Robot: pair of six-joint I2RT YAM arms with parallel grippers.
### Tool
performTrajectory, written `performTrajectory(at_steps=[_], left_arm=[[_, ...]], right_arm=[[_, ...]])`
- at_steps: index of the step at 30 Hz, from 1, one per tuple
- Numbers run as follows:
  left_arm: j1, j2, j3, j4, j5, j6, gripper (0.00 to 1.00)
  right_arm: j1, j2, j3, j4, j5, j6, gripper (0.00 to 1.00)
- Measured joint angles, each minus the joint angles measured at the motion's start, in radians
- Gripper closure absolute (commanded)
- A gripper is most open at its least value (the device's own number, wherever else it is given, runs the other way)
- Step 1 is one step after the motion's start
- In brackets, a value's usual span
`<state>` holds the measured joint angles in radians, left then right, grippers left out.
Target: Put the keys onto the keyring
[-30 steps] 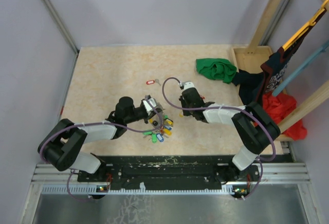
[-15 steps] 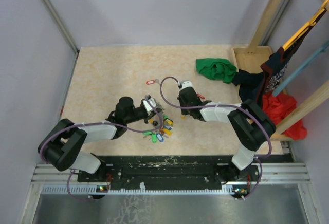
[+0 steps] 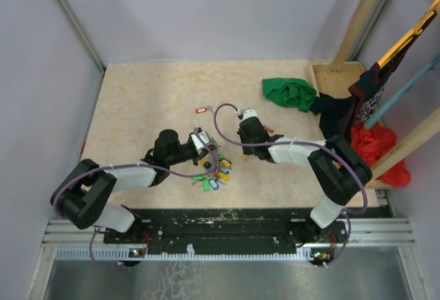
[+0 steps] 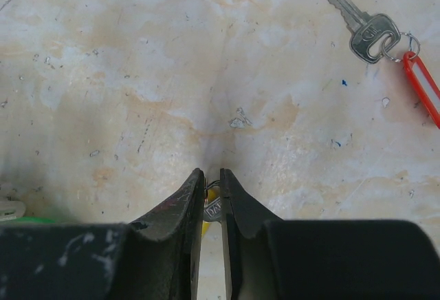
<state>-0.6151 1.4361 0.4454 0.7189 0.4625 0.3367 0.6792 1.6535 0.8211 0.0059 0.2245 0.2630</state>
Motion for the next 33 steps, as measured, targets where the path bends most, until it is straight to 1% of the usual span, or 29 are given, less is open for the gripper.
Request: performTrajectory(at_steps=[27,31,33], left_arm=[[0.0,0.0,0.0,0.0,0.0,0.0,1.0],[0.0,0.0,0.0,0.0,0.0,0.0,1.0],[0.0,0.0,0.0,0.0,0.0,0.0,1.0]], right_arm=[[0.019,-0.016,0.0,-0.047,-0.008,0.002,0.87],[0.02,-0.016,0.0,-0.052,-0.007,0.002,0.89],[0.02,-0.016,0.0,-0.052,-0.005,0.002,0.93]])
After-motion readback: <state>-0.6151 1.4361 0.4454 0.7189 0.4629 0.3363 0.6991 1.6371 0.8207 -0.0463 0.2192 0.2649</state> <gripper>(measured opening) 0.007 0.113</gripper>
